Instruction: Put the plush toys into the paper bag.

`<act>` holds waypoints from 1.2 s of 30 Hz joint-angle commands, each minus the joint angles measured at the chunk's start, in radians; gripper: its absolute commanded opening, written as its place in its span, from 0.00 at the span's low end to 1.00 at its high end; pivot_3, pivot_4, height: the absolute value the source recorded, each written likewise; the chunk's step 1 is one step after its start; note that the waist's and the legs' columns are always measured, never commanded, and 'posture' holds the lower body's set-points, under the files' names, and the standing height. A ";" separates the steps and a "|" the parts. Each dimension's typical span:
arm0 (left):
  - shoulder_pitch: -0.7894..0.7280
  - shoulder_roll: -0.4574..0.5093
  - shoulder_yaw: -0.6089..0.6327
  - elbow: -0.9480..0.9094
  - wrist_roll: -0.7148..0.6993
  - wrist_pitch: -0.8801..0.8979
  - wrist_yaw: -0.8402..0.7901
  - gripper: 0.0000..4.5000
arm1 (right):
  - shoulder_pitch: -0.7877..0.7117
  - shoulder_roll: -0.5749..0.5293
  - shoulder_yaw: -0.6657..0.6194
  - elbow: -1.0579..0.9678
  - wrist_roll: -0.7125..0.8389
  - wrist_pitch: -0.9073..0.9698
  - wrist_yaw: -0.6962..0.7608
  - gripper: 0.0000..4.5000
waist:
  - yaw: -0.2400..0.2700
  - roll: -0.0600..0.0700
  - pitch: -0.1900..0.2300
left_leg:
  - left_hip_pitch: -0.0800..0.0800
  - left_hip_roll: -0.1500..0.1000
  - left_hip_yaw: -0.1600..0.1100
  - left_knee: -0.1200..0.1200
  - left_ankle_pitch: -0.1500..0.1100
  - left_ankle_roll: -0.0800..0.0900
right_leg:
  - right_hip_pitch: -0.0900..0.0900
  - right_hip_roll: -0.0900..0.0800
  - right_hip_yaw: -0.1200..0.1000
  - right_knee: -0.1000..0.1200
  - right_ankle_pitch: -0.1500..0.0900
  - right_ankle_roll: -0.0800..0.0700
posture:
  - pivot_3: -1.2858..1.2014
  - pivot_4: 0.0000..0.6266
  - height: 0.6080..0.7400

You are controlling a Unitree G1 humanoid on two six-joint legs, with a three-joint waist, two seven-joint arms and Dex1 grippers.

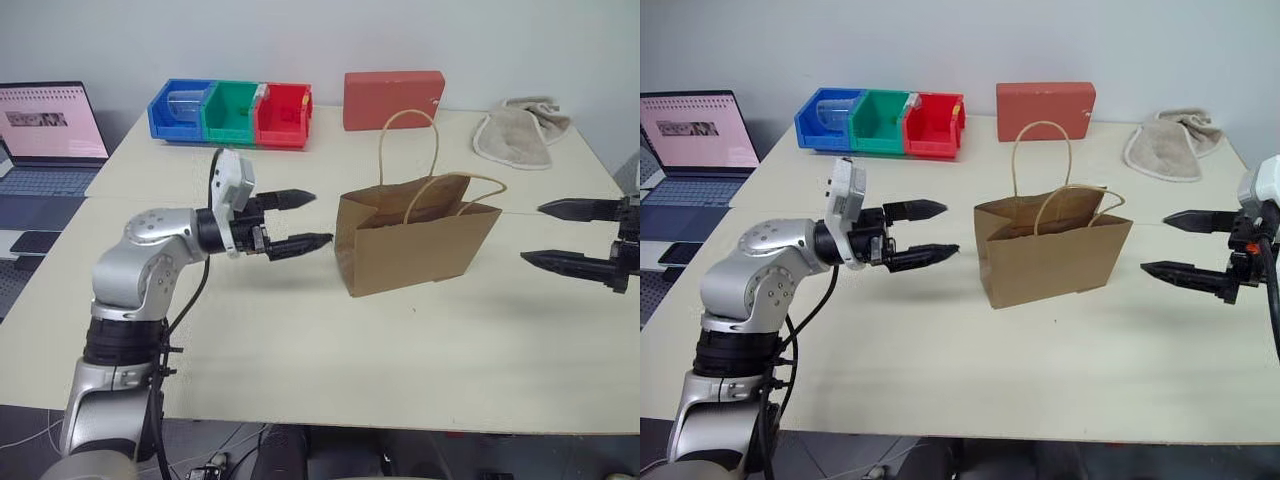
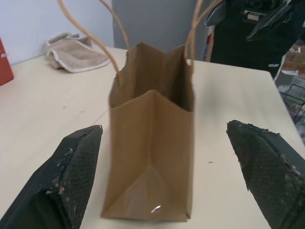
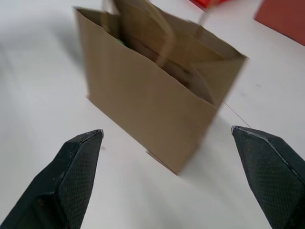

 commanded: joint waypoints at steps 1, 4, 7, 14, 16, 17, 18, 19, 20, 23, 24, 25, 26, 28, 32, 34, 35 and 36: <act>-0.004 -0.039 -0.008 -0.005 0.006 -0.046 0.034 0.99 | 0.008 0.032 -0.017 -0.156 0.075 0.016 -0.031 1.00 | 0.001 -0.001 0.000 | 0.003 0.000 0.000 0.000 0.000 0.000 | 0.004 0.000 0.000 -0.001 -0.003 -0.005 | 0.52 0.24 1.00; -0.029 -0.071 -0.026 0.051 0.029 -0.078 0.041 0.99 | -0.014 0.092 0.011 -0.256 0.131 0.030 -0.121 1.00 | 0.001 -0.001 0.000 | 0.004 0.001 0.001 0.000 0.000 0.000 | 0.005 0.000 0.000 -0.001 -0.004 -0.006 | 0.52 0.24 1.00; -0.059 -0.098 -0.040 0.118 0.055 -0.116 0.044 0.99 | -0.032 0.118 0.041 -0.327 0.179 0.057 -0.193 1.00 | 0.001 -0.001 0.000 | 0.003 0.000 0.001 0.000 0.000 0.000 | 0.004 0.000 0.000 -0.001 -0.003 -0.005 | 0.52 0.24 1.00; -0.127 -0.140 -0.067 0.270 0.073 -0.158 -0.004 0.99 | -0.083 0.104 0.034 -0.352 0.297 0.109 -0.289 1.00 | 0.003 -0.001 0.000 | 0.002 0.000 -0.001 -0.002 0.000 0.000 | 0.003 0.000 -0.001 -0.001 0.000 0.000 | 0.52 0.24 1.00; -0.145 -0.150 -0.068 0.304 0.064 -0.148 -0.024 0.99 | -0.094 0.100 0.036 -0.350 0.309 0.114 -0.309 1.00 | 0.003 -0.001 0.000 | 0.002 0.000 -0.001 -0.002 0.000 0.000 | 0.003 0.000 -0.001 -0.001 0.000 0.000 | 0.52 0.24 1.00; -0.151 -0.154 -0.070 0.314 0.063 -0.151 -0.038 0.99 | -0.097 0.097 0.036 -0.350 0.316 0.116 -0.321 1.00 | 0.003 -0.001 0.000 | 0.002 0.000 -0.001 -0.002 0.000 0.000 | 0.003 0.000 -0.001 -0.002 0.000 0.000 | 0.52 0.24 1.00; -0.154 -0.156 -0.071 0.321 0.063 -0.154 -0.048 0.99 | -0.099 0.094 0.036 -0.350 0.322 0.117 -0.329 1.00 | 0.002 -0.001 0.000 | 0.002 0.000 -0.001 -0.002 0.000 0.000 | 0.003 0.000 -0.001 -0.001 0.000 0.000 | 0.52 0.24 1.00; -0.158 -0.160 -0.072 0.328 0.065 -0.155 -0.054 0.99 | -0.099 0.093 0.034 -0.350 0.331 0.121 -0.338 1.00 | 0.002 -0.001 0.000 | 0.002 0.000 -0.001 -0.002 0.000 0.000 | 0.003 0.000 -0.001 -0.001 0.000 0.000 | 0.52 0.24 1.00; -0.161 -0.163 -0.073 0.333 0.067 -0.157 -0.058 0.99 | -0.099 0.092 0.032 -0.350 0.339 0.123 -0.345 1.00 | 0.002 -0.001 0.000 | 0.002 0.000 -0.001 -0.002 0.000 0.000 | 0.003 0.000 -0.001 -0.001 0.000 0.000 | 0.52 0.24 1.00; -0.169 -0.175 -0.087 0.353 0.073 -0.163 -0.079 0.99 | -0.095 0.081 0.019 -0.352 0.365 0.134 -0.361 1.00 | 0.003 -0.001 0.000 | 0.002 0.000 -0.001 -0.002 0.000 0.000 | 0.003 0.000 -0.001 -0.001 0.000 0.000 | 0.52 0.24 1.00; -0.172 -0.177 -0.088 0.357 0.072 -0.162 -0.087 0.99 | -0.094 0.077 0.014 -0.350 0.375 0.138 -0.367 1.00 | 0.003 -0.001 0.000 | 0.002 0.000 -0.001 -0.002 0.000 0.000 | 0.003 0.000 -0.001 -0.001 0.000 0.000 | 0.52 0.24 1.00; -0.173 -0.175 -0.091 0.355 0.070 -0.158 -0.100 0.99 | -0.095 0.073 0.008 -0.346 0.382 0.142 -0.372 1.00 | 0.003 -0.001 0.000 | 0.002 0.000 -0.001 -0.002 0.000 0.000 | 0.003 0.000 -0.001 -0.001 0.000 0.000 | 0.52 0.24 1.00; -0.173 -0.171 -0.093 0.350 0.065 -0.149 -0.115 0.99 | -0.093 0.067 0.002 -0.342 0.390 0.145 -0.373 1.00 | 0.003 -0.001 0.000 | 0.002 0.000 -0.001 -0.002 0.000 0.000 | 0.003 0.000 -0.001 -0.001 0.000 0.000 | 0.52 0.24 1.00; -0.170 -0.162 -0.096 0.340 0.063 -0.140 -0.137 0.99 | -0.087 0.060 -0.008 -0.336 0.404 0.149 -0.377 1.00 | 0.003 -0.001 0.000 | 0.002 0.000 -0.001 -0.002 0.000 0.000 | 0.003 0.000 -0.001 -0.001 0.000 0.000 | 0.52 0.24 1.00; -0.170 -0.137 -0.089 0.342 0.068 -0.135 -0.164 0.99 | -0.073 0.051 -0.018 -0.326 0.404 0.151 -0.372 1.00 | 0.001 -0.001 0.000 | 0.002 0.000 -0.001 -0.002 0.000 0.000 | 0.003 0.000 -0.001 -0.001 0.000 0.000 | 0.52 0.24 1.00; -0.175 -0.125 -0.084 0.345 0.065 -0.130 -0.172 0.99 | -0.070 0.050 -0.020 -0.321 0.410 0.151 -0.373 1.00 | 0.002 -0.001 0.000 | 0.002 0.000 -0.001 -0.002 0.000 0.000 | 0.003 0.000 -0.001 -0.001 0.000 0.000 | 0.52 0.24 1.00; -0.175 -0.121 -0.085 0.344 0.064 -0.129 -0.175 0.99 | -0.069 0.051 -0.021 -0.319 0.414 0.150 -0.374 1.00 | 0.002 -0.001 0.000 | 0.002 0.000 -0.001 -0.002 0.000 0.000 | 0.003 0.000 -0.001 -0.001 0.000 0.000 | 0.52 0.24 1.00; -0.175 -0.116 -0.083 0.340 0.061 -0.125 -0.178 0.99 | -0.069 0.050 -0.018 -0.316 0.412 0.148 -0.373 1.00 | 0.002 -0.001 0.000 | 0.002 0.000 -0.001 -0.002 0.000 0.000 | 0.003 0.000 -0.001 -0.001 0.000 -0.001 | 0.52 0.24 1.00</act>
